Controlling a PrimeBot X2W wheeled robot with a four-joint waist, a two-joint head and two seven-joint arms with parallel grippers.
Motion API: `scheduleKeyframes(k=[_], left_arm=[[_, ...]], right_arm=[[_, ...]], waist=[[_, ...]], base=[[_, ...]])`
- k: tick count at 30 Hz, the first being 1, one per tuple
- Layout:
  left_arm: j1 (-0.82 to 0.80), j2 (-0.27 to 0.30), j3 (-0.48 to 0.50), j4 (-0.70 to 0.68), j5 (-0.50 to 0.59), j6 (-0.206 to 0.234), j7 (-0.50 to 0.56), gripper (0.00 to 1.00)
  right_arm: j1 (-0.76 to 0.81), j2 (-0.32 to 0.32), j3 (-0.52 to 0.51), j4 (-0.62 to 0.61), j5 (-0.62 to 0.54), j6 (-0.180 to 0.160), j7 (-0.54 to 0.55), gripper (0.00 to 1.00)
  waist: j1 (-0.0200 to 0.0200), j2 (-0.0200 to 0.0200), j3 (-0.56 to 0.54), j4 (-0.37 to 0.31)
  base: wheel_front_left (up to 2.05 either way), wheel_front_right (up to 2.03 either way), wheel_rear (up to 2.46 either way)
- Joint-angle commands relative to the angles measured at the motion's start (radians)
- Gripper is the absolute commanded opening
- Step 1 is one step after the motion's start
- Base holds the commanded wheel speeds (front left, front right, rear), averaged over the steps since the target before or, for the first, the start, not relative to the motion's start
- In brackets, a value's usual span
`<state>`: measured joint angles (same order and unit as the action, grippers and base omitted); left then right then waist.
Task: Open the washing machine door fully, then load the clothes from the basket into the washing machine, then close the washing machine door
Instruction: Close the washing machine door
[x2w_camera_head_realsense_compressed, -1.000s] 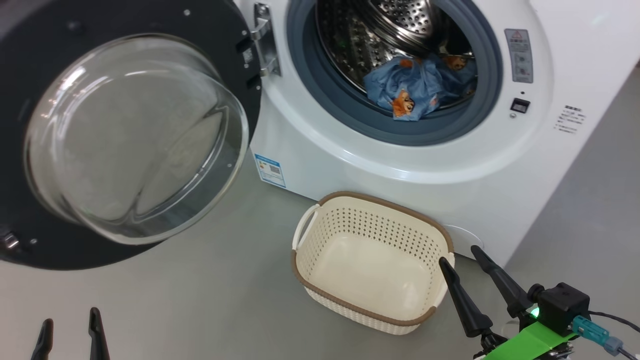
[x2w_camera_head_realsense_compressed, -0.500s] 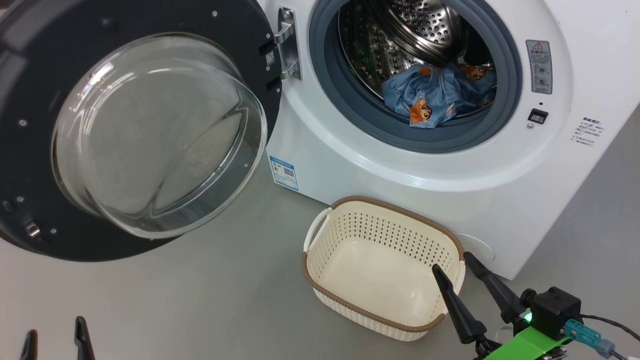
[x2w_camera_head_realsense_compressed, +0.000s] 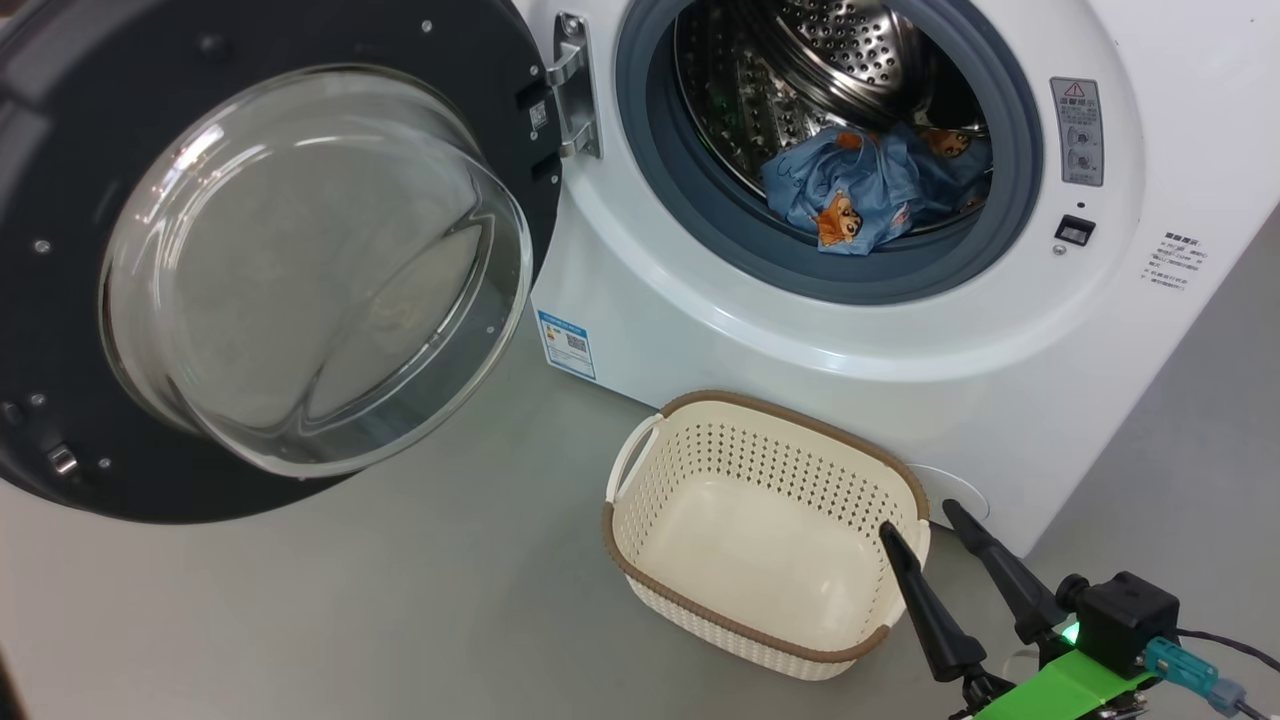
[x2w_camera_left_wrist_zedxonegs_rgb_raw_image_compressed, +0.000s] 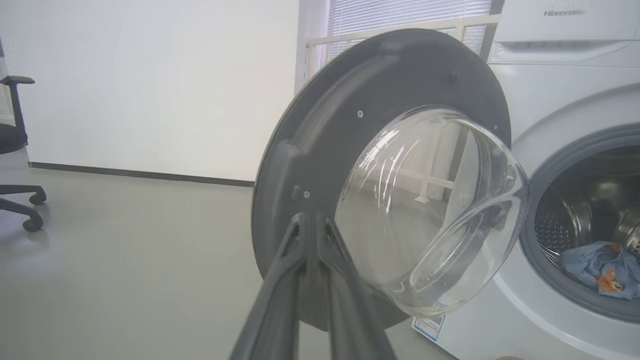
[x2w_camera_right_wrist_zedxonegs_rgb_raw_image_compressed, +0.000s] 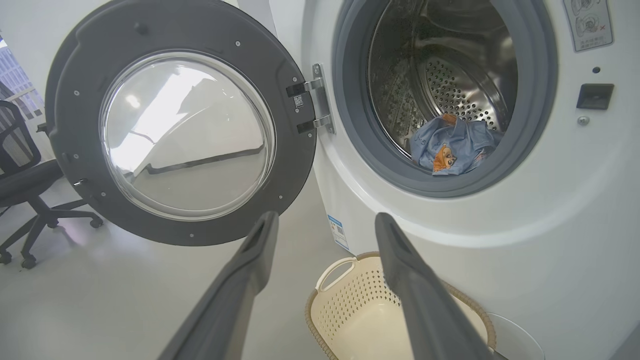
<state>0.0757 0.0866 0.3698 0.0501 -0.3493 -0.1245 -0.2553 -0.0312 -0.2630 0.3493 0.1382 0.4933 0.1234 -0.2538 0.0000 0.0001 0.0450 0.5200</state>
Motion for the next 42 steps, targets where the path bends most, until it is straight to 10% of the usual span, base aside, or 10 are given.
scheduleKeyframes(k=[1, 17, 42], left_arm=[[-0.062, 0.048, 0.04, -0.032, -0.03, -0.005, -0.006, 0.0], [-0.463, 0.535, 0.007, 0.259, -0.526, -0.006, 0.055, 0.0], [-0.822, 0.767, -0.184, 0.775, -0.93, -0.006, 0.421, 0.0]], right_arm=[[-0.004, -0.007, 0.008, -0.027, -0.005, 0.007, -0.008, 1.0], [-0.005, -0.006, -0.016, -0.044, -0.023, 0.007, -0.008, 1.0], [-0.058, -0.056, -0.023, -0.053, -0.045, 0.007, -0.008, 1.0]], waist=[[0.0, -0.0001, 0.001, 0.0], [0.0, -0.0001, 0.06, -0.049], [0.0, -0.0001, 0.194, -0.097]], base=[[0.0, 0.0, 0.0], [0.0, 0.0, 0.0], [0.0, 0.0, 0.0]])
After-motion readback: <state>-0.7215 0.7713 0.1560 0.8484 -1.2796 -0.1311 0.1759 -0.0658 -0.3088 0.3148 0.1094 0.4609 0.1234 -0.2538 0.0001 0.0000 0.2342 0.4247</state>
